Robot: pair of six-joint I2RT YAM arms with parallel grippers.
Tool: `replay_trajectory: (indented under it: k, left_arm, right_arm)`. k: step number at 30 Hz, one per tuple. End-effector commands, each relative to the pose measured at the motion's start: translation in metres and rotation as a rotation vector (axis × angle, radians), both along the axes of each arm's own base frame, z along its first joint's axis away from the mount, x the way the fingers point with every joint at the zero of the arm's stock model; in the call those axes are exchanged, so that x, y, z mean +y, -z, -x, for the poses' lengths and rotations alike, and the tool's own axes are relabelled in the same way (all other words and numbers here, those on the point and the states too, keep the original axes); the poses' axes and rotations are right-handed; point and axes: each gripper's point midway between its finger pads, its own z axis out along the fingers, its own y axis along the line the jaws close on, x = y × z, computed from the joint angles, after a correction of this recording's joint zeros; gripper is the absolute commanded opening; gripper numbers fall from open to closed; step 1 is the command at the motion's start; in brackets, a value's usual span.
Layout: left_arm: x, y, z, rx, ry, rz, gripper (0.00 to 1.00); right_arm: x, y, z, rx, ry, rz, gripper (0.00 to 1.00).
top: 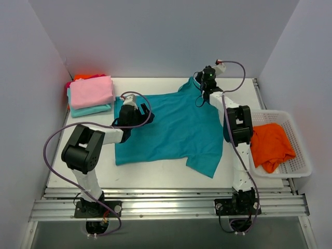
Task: Fold and stack the t-shirts
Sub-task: Flatten out the tshirt
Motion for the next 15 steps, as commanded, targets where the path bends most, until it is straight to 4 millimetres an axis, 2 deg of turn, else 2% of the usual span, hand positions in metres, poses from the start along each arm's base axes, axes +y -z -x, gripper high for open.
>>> replay_trajectory:
  k: [1, 3, 8, 9, 10, 12, 13, 15]
  left_arm:
    - [0.003, -0.026, 0.002, -0.052, -0.015, 0.020, 0.88]
    - [0.003, -0.025, 0.007, -0.053, -0.011, 0.019, 0.88]
    - [0.001, -0.024, 0.017, -0.052, -0.005, 0.016, 0.88]
    - [0.000, -0.023, 0.019, -0.050, -0.001, 0.014, 0.88]
    - [0.001, -0.023, 0.021, -0.050, -0.001, 0.014, 0.88]
    - [0.001, -0.023, 0.022, -0.050, 0.001, 0.013, 0.88]
    - [0.002, -0.023, 0.024, -0.051, 0.002, 0.011, 0.88]
    - [0.002, -0.024, 0.026, -0.054, 0.003, 0.013, 0.88]
  right_arm:
    - [0.031, 0.049, 0.001, 0.131, -0.100, -0.028, 0.00]
    - [0.040, 0.050, -0.002, 0.128, -0.120, -0.034, 0.00]
    - [0.056, 0.072, -0.002, 0.143, -0.139, -0.033, 0.00]
    - [0.060, 0.069, -0.004, 0.136, -0.146, -0.039, 0.00]
    - [0.062, 0.080, -0.005, 0.150, -0.149, -0.042, 0.00]
    - [0.068, 0.081, -0.008, 0.148, -0.157, -0.058, 0.00]
    - [0.070, 0.090, -0.008, 0.160, -0.159, -0.059, 0.00]
    - [0.077, 0.090, -0.010, 0.151, -0.164, -0.069, 0.00]
